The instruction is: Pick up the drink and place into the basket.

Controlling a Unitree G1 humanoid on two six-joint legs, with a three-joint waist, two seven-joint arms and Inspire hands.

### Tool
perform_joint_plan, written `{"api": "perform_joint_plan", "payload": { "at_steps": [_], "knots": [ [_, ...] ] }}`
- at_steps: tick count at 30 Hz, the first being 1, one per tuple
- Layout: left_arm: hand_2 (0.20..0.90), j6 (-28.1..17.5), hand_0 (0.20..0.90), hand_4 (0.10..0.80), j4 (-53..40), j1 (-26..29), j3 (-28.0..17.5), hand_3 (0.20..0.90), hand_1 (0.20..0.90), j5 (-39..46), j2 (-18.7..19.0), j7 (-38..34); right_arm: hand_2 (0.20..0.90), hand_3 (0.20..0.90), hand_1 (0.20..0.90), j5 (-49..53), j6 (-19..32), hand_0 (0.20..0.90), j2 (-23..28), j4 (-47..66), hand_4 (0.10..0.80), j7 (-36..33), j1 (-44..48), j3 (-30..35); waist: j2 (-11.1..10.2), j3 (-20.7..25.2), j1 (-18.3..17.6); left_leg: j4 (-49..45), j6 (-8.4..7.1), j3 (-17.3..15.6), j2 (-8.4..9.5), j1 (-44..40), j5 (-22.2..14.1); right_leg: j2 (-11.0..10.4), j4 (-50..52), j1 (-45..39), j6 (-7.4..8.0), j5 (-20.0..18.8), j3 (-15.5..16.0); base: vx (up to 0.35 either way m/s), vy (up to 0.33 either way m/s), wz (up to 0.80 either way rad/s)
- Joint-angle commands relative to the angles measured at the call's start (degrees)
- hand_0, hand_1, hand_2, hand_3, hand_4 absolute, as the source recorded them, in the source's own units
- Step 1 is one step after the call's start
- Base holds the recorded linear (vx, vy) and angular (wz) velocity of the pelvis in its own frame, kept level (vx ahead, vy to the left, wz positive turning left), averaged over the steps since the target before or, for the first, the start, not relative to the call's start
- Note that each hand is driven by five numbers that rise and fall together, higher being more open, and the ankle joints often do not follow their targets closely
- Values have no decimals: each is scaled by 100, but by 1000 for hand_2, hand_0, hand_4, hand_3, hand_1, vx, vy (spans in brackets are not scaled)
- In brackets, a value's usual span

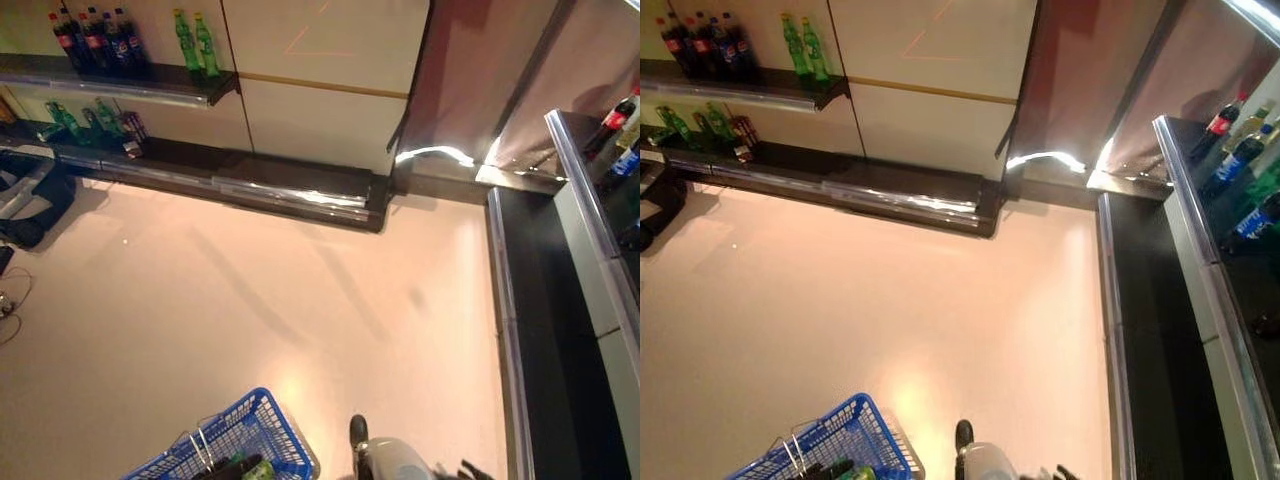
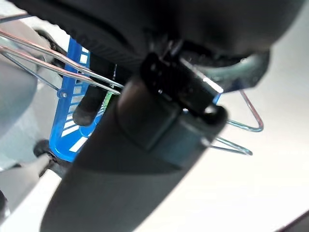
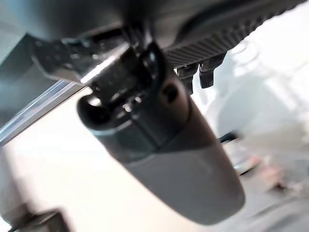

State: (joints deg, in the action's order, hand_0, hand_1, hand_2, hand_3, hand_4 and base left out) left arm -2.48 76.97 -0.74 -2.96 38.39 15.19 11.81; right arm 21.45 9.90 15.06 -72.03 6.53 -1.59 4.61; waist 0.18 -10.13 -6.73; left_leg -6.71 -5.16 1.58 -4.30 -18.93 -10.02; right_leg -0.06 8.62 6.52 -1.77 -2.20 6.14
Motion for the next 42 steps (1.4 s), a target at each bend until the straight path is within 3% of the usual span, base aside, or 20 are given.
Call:
{"api": "perform_joint_plan", "payload": {
  "at_steps": [1,3,4,6,8,10,12,15,18,21,24,26,29,30,31,33,36,38,40,42],
  "knots": [
    [300,-391,300,100,-836,296,-156,200,300,261,4,798,900,900,900,-115,323,900,206,-169,800,137,-132,-107,-100,489,-201,-1400,166,-406,241,392,1192,-14,-762,20,293,-570,-143,309,-267,-8],
    [300,-407,300,100,-976,298,-156,200,300,403,-60,744,900,900,900,-195,383,900,247,-123,800,171,-122,-170,-212,468,-113,-2438,128,-435,273,1019,1457,-38,-788,-228,154,-437,-314,282,-252,-15],
    [300,-360,300,100,-1103,307,-134,200,300,444,-95,674,900,900,900,-157,388,900,287,-123,800,184,-78,-182,-290,429,-14,-3038,205,-479,262,1561,1368,-63,-720,-383,65,-310,-403,257,-195,-44],
    [300,-334,300,100,-1217,336,-93,200,300,478,-138,608,900,900,900,-91,328,900,333,-119,800,214,45,-195,-358,345,130,-3058,370,-506,178,2104,1123,-53,-674,-633,19,-132,-515,256,-122,-64],
    [300,-314,300,100,-1285,368,-51,200,300,542,-140,519,900,900,900,-148,243,900,329,-112,800,215,185,-240,-378,302,239,-2259,486,-615,112,2256,951,-3,-721,-884,47,54,-624,231,-17,-52],
    [300,-310,300,100,-1287,376,-47,200,300,548,-138,503,900,900,900,-147,225,900,327,-117,800,207,209,-251,-381,291,258,-2082,494,-640,108,2235,936,4,-735,-922,58,79,-645,227,49,-25],
    [300,-279,300,100,-1267,387,-120,200,300,544,-119,452,900,900,900,-171,94,900,353,-142,800,166,331,-357,-263,247,438,-5,312,-546,139,2334,1236,189,-948,-1227,170,221,-853,505,159,-31],
    [300,-372,300,100,-1227,301,-124,200,300,607,-180,450,900,900,900,-237,14,900,408,-150,800,161,373,-416,-140,180,602,1118,90,-374,78,2643,1784,314,-1038,-1519,194,386,-1124,462,152,-54],
    [300,-526,300,100,-1074,169,-198,200,300,639,-203,568,900,900,900,-370,-7,900,427,-170,800,147,303,-405,-100,175,705,1171,69,-228,106,3031,1829,311,-913,-1751,210,633,-1316,436,194,-62],
    [300,-612,300,100,-836,137,-353,200,300,707,-165,664,900,900,900,-612,21,900,506,-236,800,153,235,-363,-121,183,730,1028,113,-300,37,2962,1883,152,-836,-1952,260,815,-1328,458,305,-110],
    [300,-661,300,100,-634,219,-465,200,300,621,-130,621,900,900,900,-720,71,900,480,-284,800,156,151,-269,-224,280,726,836,265,-354,154,2740,1706,-89,-710,-2151,410,958,-1210,438,335,-80],
    [300,-606,300,100,-578,321,-497,200,300,524,-22,608,900,900,900,-729,144,900,379,-266,800,188,58,-261,-348,415,693,827,448,-389,292,2550,1556,-260,-145,-2006,650,684,-1152,365,279,-29],
    [300,-629,300,100,-511,432,-458,200,300,559,88,606,900,900,900,-684,182,900,253,-209,800,192,15,-275,-351,471,593,985,586,-444,346,2201,1468,-360,909,-1350,931,77,-965,244,203,-11],
    [300,-659,300,100,-479,455,-452,200,300,616,120,587,900,900,900,-725,189,900,227,-201,800,222,6,-266,-311,461,577,1038,612,-520,329,2067,1426,-411,1359,-1063,1000,-70,-757,285,239,-27],
    [300,-644,300,100,-506,487,-497,200,300,621,174,493,900,900,900,-794,174,900,175,-188,800,285,13,-294,-240,443,577,1124,603,-666,308,1810,1340,-597,1694,-574,1021,-232,-367,272,198,-37],
    [300,-594,300,100,-628,457,-487,200,300,586,209,419,900,900,900,-737,141,900,102,-162,800,296,47,-362,-221,421,615,1171,544,-828,291,1614,1272,-760,1325,-444,981,-209,11,218,82,-50],
    [300,-577,300,100,-630,461,-355,200,300,362,216,511,900,900,900,-395,164,900,17,-177,800,163,52,-403,-242,363,537,1171,460,-904,324,1494,1188,-498,-153,-473,842,-3,160,239,-1,-34],
    [300,-574,300,100,-573,477,-304,200,300,305,200,555,900,900,900,-337,215,900,30,-220,800,160,3,-366,-288,346,430,1171,477,-899,431,1424,1097,-470,-860,-400,870,-337,61,229,16,-9],
    [300,-594,300,100,-509,504,-279,200,300,349,187,565,900,900,900,-374,263,900,54,-278,800,183,-30,-337,-319,339,294,1171,507,-881,553,1308,961,-493,-1167,-100,992,-812,18,253,11,13],
    [300,-633,300,100,-467,497,-268,200,300,410,188,646,900,900,900,-455,213,900,65,-330,800,139,0,-288,-322,293,184,1171,547,-977,633,1008,745,-493,-1226,260,1049,-1108,326,341,-4,3]
  ]
}}
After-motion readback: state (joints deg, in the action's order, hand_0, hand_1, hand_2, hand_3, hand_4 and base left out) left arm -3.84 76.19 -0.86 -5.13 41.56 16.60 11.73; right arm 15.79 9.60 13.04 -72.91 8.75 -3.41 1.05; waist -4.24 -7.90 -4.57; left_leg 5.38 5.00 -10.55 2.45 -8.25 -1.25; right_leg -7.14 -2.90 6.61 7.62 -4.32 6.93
